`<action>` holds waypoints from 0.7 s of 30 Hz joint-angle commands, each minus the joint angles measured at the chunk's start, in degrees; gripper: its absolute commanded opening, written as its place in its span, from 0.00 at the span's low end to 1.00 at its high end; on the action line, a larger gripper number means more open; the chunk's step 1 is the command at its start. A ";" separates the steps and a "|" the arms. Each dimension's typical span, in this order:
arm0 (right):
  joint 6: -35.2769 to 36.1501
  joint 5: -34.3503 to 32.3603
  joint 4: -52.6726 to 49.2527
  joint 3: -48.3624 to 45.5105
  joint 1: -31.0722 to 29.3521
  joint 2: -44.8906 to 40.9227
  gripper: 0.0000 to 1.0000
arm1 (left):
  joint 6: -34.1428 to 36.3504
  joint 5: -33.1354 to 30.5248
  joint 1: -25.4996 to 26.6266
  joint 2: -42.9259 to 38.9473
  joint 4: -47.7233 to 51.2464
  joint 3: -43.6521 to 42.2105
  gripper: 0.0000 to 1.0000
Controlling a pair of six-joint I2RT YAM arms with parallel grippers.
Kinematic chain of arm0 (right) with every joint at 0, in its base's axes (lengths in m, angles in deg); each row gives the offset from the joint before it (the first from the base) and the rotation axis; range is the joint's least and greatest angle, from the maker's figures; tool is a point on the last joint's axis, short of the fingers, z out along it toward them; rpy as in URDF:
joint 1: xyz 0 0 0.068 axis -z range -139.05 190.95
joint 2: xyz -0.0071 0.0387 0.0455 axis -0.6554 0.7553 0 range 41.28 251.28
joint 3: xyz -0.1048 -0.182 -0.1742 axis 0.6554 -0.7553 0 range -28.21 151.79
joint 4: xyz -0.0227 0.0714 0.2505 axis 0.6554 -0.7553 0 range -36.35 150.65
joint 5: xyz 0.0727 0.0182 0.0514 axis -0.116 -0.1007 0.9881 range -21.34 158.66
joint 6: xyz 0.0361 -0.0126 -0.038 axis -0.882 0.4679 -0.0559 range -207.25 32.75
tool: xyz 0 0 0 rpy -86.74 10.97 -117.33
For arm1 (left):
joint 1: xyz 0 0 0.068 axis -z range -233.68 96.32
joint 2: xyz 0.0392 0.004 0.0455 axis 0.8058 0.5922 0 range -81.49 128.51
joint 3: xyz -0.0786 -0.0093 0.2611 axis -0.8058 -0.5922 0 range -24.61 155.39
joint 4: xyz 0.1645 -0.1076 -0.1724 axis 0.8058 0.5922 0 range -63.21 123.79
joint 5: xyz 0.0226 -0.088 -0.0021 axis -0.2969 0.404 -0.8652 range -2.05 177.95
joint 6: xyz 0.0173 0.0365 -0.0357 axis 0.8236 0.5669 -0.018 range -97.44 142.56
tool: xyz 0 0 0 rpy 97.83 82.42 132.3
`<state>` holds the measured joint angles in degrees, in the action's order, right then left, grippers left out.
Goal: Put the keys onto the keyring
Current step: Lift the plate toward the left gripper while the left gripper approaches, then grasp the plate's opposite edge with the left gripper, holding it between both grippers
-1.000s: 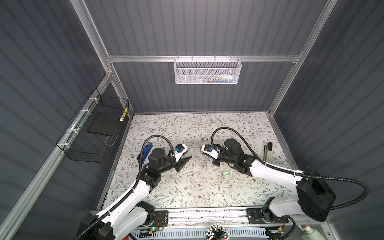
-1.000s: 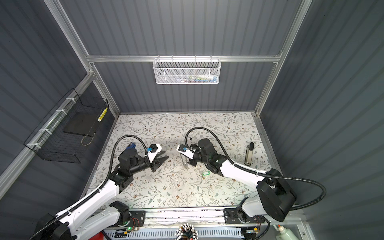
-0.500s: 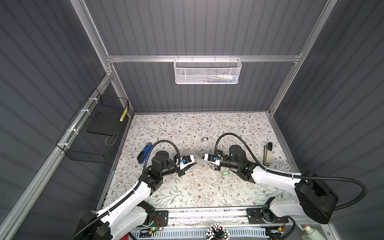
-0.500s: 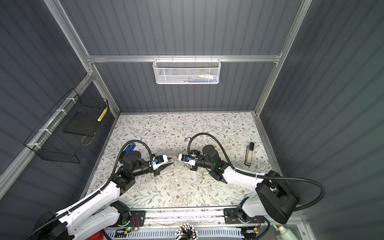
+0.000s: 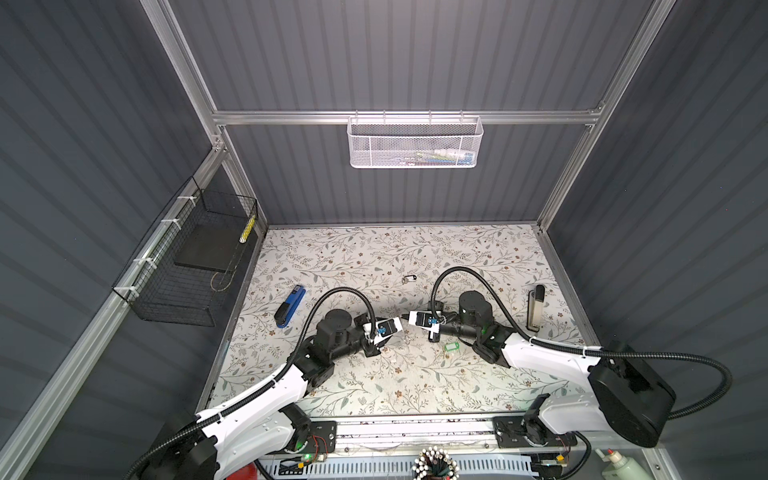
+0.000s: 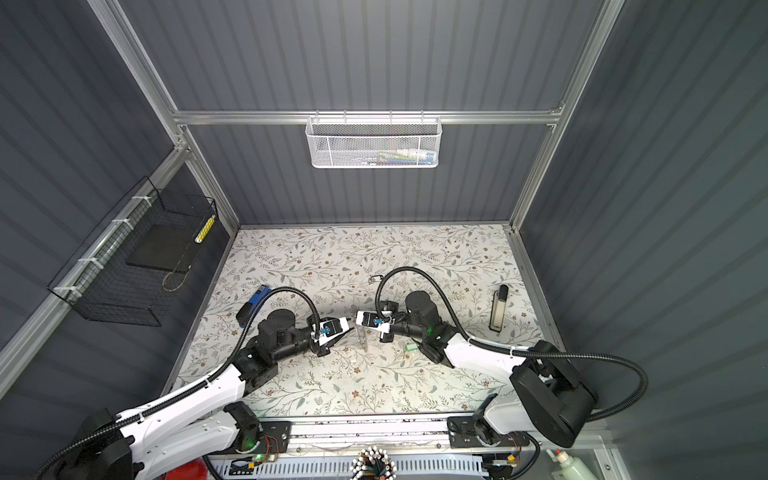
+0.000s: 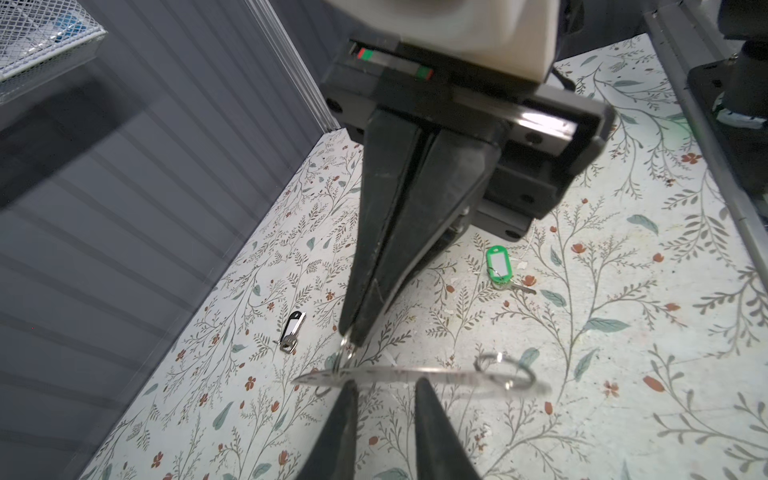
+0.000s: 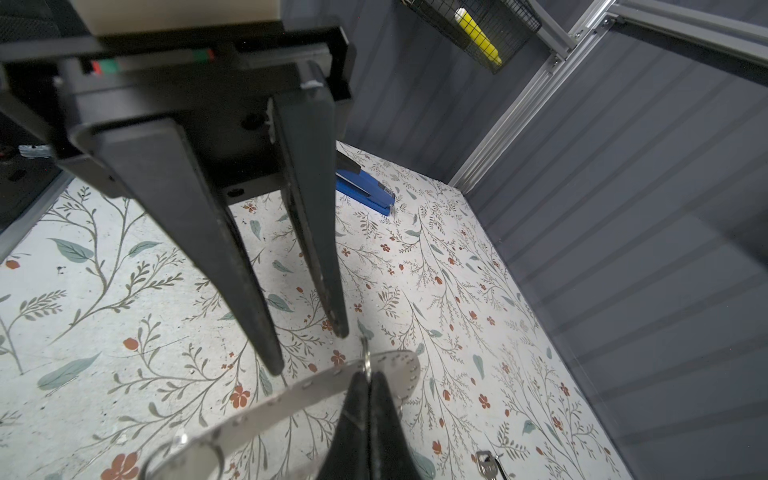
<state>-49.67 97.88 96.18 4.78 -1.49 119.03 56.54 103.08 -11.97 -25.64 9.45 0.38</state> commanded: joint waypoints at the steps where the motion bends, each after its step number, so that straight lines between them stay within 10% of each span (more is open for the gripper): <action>1: 0.54 1.80 0.73 0.06 -0.37 0.62 0.00 | 0.34 -4.84 0.63 0.50 0.64 0.67 0.24; 21: 2.85 2.52 -3.27 1.11 -1.43 0.99 0.00 | 1.07 -2.82 1.88 2.32 -2.20 0.41 0.18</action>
<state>-47.26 99.27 92.49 4.80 -2.45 119.62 56.74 98.64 -10.53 -23.71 9.08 0.38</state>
